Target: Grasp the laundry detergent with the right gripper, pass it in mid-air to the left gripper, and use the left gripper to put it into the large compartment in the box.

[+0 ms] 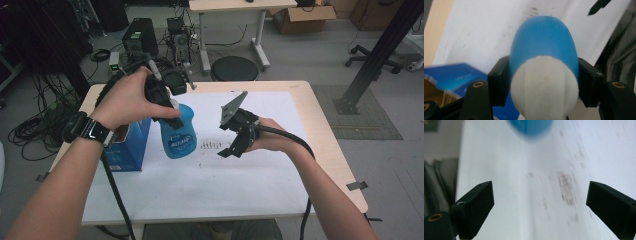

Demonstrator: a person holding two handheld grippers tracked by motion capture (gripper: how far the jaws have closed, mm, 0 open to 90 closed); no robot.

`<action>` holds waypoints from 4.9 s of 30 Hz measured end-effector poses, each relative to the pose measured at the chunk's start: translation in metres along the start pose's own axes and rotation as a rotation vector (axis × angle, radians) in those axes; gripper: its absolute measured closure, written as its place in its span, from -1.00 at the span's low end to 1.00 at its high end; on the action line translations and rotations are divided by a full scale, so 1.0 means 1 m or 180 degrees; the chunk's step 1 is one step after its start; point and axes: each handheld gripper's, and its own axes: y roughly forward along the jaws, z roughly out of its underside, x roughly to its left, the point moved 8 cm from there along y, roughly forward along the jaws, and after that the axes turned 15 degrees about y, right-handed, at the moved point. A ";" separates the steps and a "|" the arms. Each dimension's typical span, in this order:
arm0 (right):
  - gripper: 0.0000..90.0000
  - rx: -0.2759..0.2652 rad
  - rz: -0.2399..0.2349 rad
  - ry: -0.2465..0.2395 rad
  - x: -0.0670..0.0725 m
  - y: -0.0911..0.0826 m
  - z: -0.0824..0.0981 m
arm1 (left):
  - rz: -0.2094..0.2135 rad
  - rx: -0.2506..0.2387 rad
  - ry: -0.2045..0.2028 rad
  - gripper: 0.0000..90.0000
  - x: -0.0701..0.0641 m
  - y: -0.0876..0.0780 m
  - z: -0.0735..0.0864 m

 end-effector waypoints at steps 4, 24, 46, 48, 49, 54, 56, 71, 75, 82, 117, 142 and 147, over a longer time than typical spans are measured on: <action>-0.82 0.0279 0.0347 0.0046 -0.018 -0.009 0.023 | -0.0125 -0.0001 -0.0592 -0.15 0.017 -0.017 0.011; -0.82 0.1156 0.0978 0.0277 -0.066 -0.073 0.112 | -0.0566 -0.0040 -0.2530 -0.15 0.079 -0.080 0.088; -0.82 0.1105 0.1039 0.0397 -0.077 -0.092 0.128 | -0.0785 0.0195 -0.3004 -0.15 0.098 -0.056 0.142; -0.82 0.1119 0.1036 0.0417 -0.077 -0.091 0.129 | -0.0780 0.0193 -0.3014 -0.15 0.098 -0.051 0.144; -0.82 0.1121 0.1036 0.0422 -0.077 -0.090 0.130 | -0.0778 0.0191 -0.3018 -0.15 0.098 -0.048 0.145; -0.82 0.1114 0.1020 0.0414 -0.075 -0.088 0.130 | -0.0749 0.0196 -0.3042 -0.15 0.096 -0.035 0.151; -0.82 0.1112 0.1015 0.0416 -0.075 -0.087 0.131 | -0.0735 0.0194 -0.3053 -0.15 0.096 -0.029 0.154; -0.82 0.1158 0.0969 0.0409 -0.072 -0.081 0.134 | -0.0589 0.0359 -0.3050 -0.15 0.090 0.021 0.167; -0.82 0.1158 0.0966 0.0412 -0.073 -0.080 0.135 | -0.0559 0.0373 -0.3059 -0.15 0.089 0.034 0.169; -0.82 0.1170 0.0953 0.0454 -0.073 -0.078 0.138 | -0.0495 0.0416 -0.3076 -0.15 0.087 0.059 0.172; -0.82 0.1215 0.0925 0.0456 -0.071 -0.074 0.142 | -0.0416 0.0437 -0.3115 -0.17 0.081 0.089 0.173; -0.82 0.1126 0.0936 0.0436 -0.068 -0.082 0.132 | -0.0575 0.0266 -0.2662 -0.55 0.073 0.034 0.133; -0.82 0.1120 0.0920 0.0415 -0.068 -0.079 0.127 | -0.0495 0.0158 -0.2385 -0.64 0.066 0.034 0.104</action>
